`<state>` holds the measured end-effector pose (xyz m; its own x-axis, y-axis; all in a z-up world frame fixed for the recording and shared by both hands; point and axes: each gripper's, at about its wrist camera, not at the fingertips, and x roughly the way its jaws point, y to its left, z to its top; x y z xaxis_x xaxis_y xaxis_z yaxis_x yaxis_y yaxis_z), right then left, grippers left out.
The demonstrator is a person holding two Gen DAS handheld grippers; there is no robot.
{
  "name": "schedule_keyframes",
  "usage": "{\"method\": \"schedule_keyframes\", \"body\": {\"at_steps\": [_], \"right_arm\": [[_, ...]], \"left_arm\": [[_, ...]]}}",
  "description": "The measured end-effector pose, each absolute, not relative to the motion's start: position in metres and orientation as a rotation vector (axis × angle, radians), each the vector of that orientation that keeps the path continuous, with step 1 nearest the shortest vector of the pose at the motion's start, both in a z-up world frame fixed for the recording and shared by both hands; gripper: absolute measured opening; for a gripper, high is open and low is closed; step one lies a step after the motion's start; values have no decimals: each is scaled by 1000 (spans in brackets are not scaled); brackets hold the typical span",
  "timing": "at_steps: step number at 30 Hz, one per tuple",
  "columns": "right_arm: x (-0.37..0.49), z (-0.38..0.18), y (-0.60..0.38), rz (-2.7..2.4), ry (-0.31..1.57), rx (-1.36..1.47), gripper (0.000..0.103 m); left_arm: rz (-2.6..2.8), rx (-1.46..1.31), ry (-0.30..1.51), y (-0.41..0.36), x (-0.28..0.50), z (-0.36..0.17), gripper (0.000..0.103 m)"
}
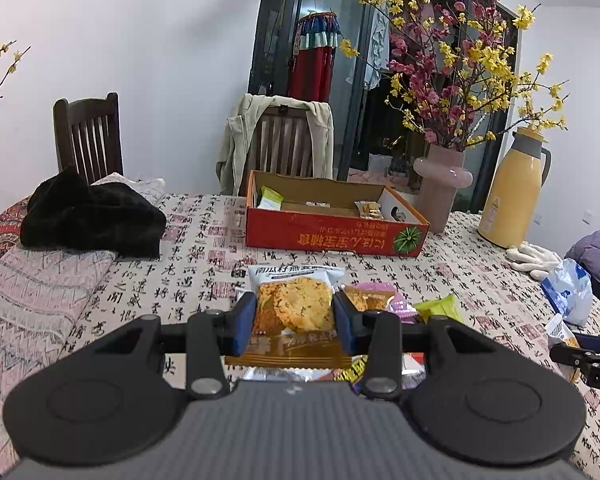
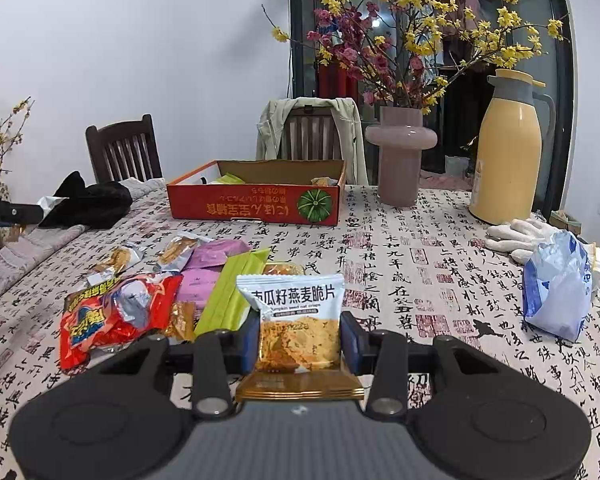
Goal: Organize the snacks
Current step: 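Carry both packets into the red box and open both tools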
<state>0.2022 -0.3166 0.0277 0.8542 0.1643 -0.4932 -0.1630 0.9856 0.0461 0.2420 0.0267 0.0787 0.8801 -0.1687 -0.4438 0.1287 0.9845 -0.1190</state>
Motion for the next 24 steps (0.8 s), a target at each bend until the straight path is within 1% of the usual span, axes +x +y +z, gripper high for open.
{"method": "schedule_keyframes", "body": {"at_steps": [7,14,19,24], "right_arm": [[228,31,-312,202,522,-5,40],[278,48,-300,272,510,-44,40],[341,67,-292,316,511,-57,40],[429,85,-285,349,522,-51,40]], "left_arm": [[-171,-73,455,25,267,87,42],[-187,-48,452,16,324,93,42],[-213,-29,454,7,387,102,42],[-226,-13,492,-9,479,112,42]]}}
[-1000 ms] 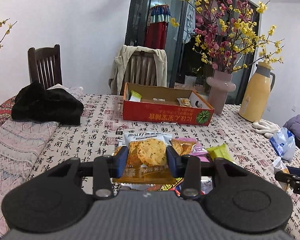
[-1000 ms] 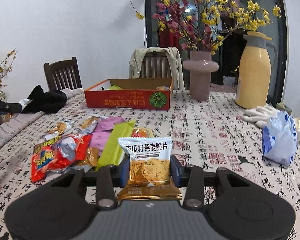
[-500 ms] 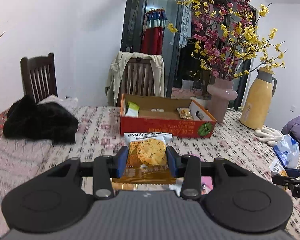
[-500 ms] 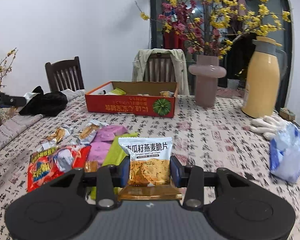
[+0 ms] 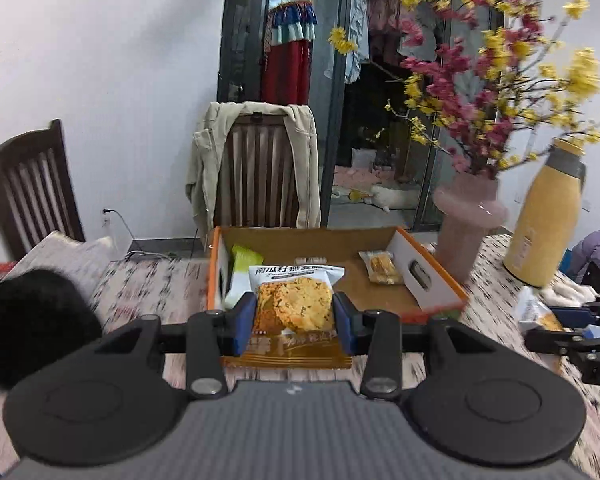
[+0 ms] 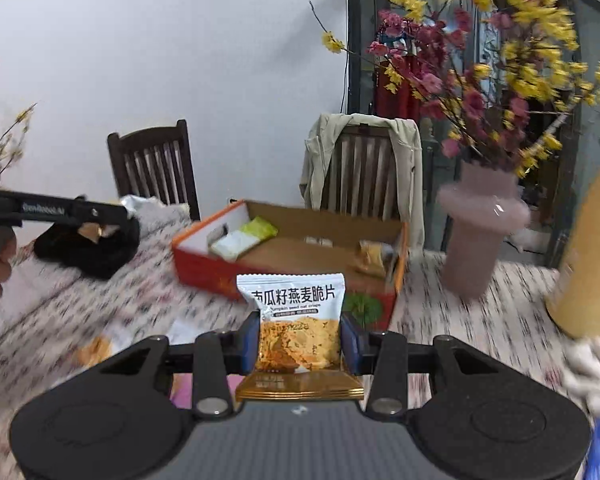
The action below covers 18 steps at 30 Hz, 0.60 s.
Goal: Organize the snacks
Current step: 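Carry both packets into the red box and open both tools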
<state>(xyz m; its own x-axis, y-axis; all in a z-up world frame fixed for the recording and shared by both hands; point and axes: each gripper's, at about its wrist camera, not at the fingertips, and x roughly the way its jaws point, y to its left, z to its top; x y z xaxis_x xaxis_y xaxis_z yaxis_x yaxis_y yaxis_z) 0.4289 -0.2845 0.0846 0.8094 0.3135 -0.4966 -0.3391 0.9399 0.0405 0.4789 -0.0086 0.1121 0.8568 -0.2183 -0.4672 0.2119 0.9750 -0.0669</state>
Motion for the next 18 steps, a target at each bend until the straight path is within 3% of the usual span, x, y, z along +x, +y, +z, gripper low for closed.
{"method": "schedule_keyframes", "body": {"at_steps": [5,11,18], "right_arm": [[555,87,-266,342,597,-15,40],[696,52,-233,245,746,-80,41],[776,3,-232,157,892,-43,43]], "left_arm": [[-235,-16,562,-25,591,104,42],[-190,-4,754,-45,718,57,42],[-130,-17,824,-46,769,14,47]]}}
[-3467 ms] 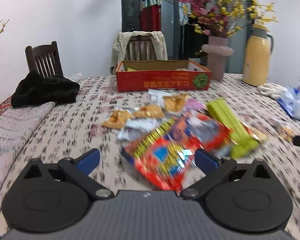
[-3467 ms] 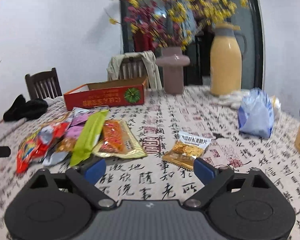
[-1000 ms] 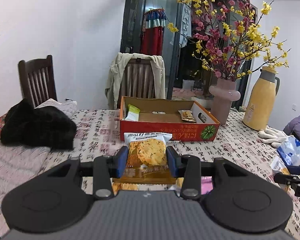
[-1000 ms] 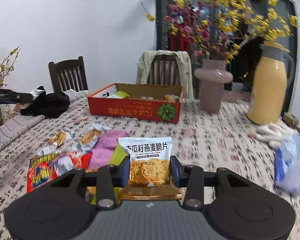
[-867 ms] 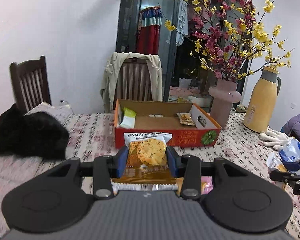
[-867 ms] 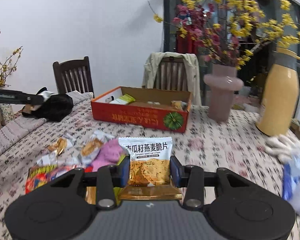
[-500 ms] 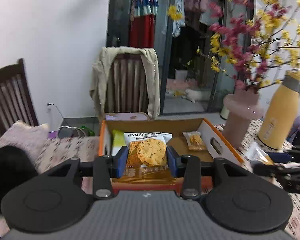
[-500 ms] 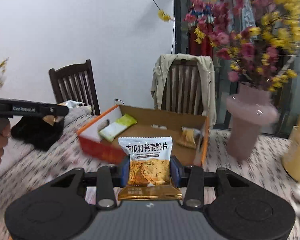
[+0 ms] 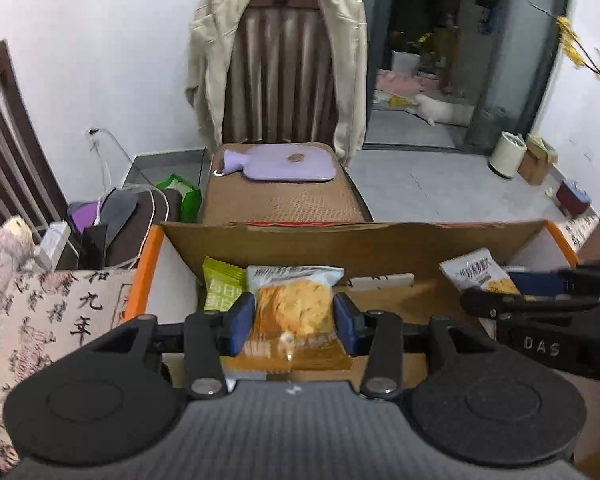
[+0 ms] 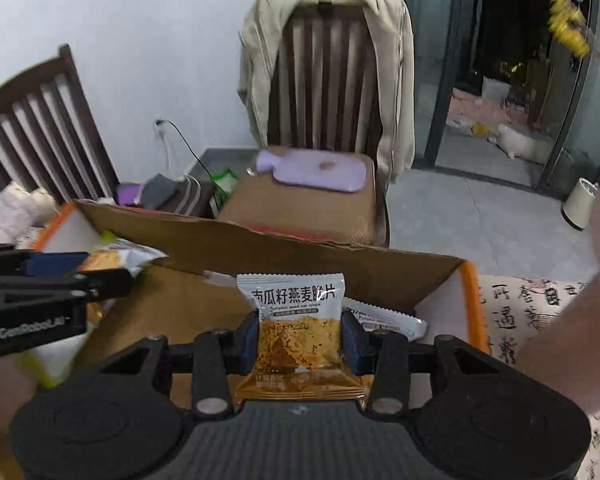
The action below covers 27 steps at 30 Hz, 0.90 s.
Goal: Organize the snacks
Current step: 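Carry both packets into the red box and open both tools, then move both tools back over the remaining snacks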
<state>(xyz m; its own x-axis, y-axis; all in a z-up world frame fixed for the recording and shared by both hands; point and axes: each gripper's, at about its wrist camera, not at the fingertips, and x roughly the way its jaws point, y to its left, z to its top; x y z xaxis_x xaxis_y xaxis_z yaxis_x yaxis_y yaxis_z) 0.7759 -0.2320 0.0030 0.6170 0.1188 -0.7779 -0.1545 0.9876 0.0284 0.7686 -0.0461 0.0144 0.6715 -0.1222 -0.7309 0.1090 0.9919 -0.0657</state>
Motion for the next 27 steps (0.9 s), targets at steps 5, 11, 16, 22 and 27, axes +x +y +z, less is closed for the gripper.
{"method": "schedule_keyframes", "body": {"at_steps": [5,11,16,22,27], "right_arm": [[769,5,-235,167,849,3,63],[744,27,-237,170,791,-31,67],[706,48,-237,190,729,-95,75],[624,71,-241,214,622,-184,81],[540,91,-253,251,560,-195,83]], "left_arm": [[-141,-45,833,-39,762,15,49],[-144,-32,774,-30,733,46,57],[-150,5,709,-24,687,75,61],[-96,71,598,-8,583,91,73],[-100,2,539,19,483,88,90]]}}
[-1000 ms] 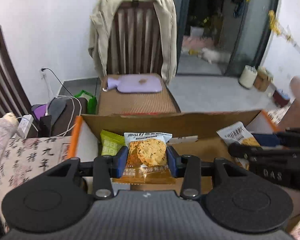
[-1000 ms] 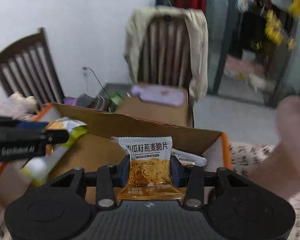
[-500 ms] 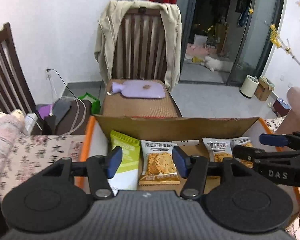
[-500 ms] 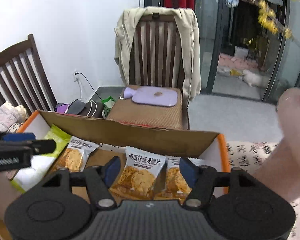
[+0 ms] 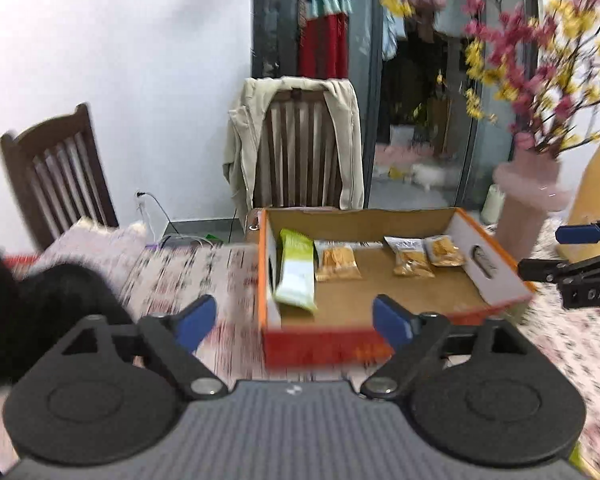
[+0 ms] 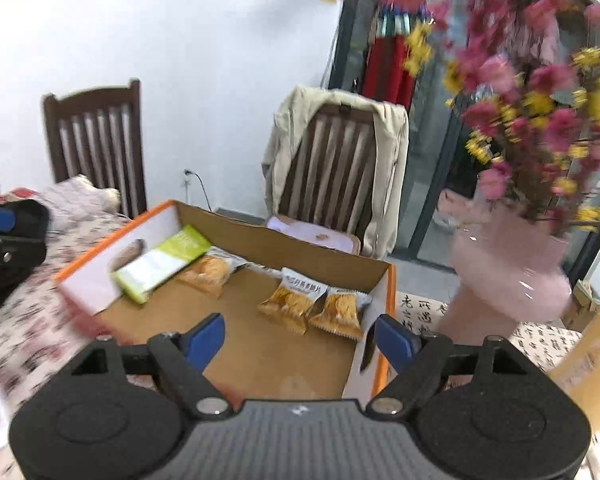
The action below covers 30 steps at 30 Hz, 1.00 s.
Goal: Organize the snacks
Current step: 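Move both tools back over the remaining snacks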
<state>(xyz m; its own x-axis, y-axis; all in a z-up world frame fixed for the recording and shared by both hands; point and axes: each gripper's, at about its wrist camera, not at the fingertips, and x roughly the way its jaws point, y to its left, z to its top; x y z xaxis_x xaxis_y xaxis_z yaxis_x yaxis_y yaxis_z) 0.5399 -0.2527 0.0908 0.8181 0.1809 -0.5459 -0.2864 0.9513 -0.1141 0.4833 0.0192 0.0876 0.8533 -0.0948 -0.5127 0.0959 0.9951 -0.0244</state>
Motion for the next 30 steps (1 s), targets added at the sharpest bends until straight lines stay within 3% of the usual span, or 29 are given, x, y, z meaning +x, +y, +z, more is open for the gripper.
{"method": "schedule_keyframes", "body": {"at_steps": [8,17,30], "right_arm": [[416,98,-268,281,477,-164,93],[269,54,-272,233,456,-143,95],[136,11,-253,217,497,-104,99]], "left_arm": [[-26,2,439,39,345,82,100],[34,3,382,43,221,49,102],[-58,41,471,29,145,9,103]]}}
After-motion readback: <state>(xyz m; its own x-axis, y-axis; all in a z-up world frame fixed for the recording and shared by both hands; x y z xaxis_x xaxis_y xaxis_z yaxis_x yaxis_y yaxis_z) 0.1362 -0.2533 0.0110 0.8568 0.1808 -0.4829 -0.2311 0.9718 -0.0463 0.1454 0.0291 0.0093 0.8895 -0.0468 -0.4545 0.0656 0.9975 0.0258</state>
